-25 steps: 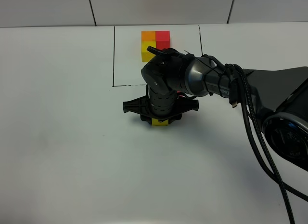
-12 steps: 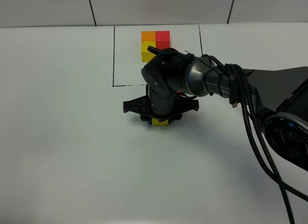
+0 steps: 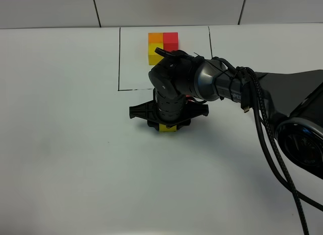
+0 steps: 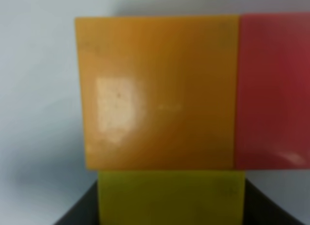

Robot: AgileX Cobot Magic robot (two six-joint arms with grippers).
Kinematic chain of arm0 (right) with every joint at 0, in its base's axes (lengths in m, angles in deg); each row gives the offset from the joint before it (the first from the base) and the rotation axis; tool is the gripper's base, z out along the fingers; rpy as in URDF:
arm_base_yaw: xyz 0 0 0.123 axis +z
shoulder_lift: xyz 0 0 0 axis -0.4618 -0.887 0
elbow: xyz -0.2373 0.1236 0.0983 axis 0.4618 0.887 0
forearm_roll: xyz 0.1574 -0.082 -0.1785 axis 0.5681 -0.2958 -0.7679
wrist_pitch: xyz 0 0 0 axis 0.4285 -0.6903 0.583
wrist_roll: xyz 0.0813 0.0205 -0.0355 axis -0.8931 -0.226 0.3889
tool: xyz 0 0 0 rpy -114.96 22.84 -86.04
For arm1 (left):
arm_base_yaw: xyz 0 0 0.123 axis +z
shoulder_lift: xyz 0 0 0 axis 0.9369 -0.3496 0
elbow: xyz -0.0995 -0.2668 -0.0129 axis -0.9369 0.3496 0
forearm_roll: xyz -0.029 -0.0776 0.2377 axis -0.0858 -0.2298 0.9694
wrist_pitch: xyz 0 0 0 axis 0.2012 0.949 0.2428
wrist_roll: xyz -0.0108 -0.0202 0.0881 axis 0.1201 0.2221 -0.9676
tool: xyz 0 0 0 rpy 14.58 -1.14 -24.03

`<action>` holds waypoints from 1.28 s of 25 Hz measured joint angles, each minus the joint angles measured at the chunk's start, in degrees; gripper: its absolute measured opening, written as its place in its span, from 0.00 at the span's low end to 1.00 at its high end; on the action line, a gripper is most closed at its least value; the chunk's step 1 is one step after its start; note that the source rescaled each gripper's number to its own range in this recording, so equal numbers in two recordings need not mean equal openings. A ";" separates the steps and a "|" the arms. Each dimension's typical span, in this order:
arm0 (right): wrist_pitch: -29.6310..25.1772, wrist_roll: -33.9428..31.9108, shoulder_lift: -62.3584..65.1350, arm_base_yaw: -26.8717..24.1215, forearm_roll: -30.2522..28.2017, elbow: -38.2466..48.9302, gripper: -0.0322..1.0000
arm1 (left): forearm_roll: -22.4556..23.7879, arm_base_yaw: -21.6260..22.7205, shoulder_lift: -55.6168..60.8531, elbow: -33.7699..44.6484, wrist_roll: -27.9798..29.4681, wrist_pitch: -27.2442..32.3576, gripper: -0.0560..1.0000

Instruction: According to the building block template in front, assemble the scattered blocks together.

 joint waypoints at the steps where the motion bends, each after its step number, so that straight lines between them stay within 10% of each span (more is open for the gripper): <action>1: 0.00 0.27 0.00 0.00 0.13 0.00 0.05 | 0.00 0.00 0.00 0.00 0.00 0.00 0.72; 15: 0.00 3.38 0.00 -0.18 1.55 0.00 0.08 | 0.00 0.00 0.00 0.00 0.00 0.00 0.72; 32: 1.80 11.55 1.00 -0.18 2.38 0.26 0.88 | 0.00 0.00 0.00 0.00 0.00 0.00 0.72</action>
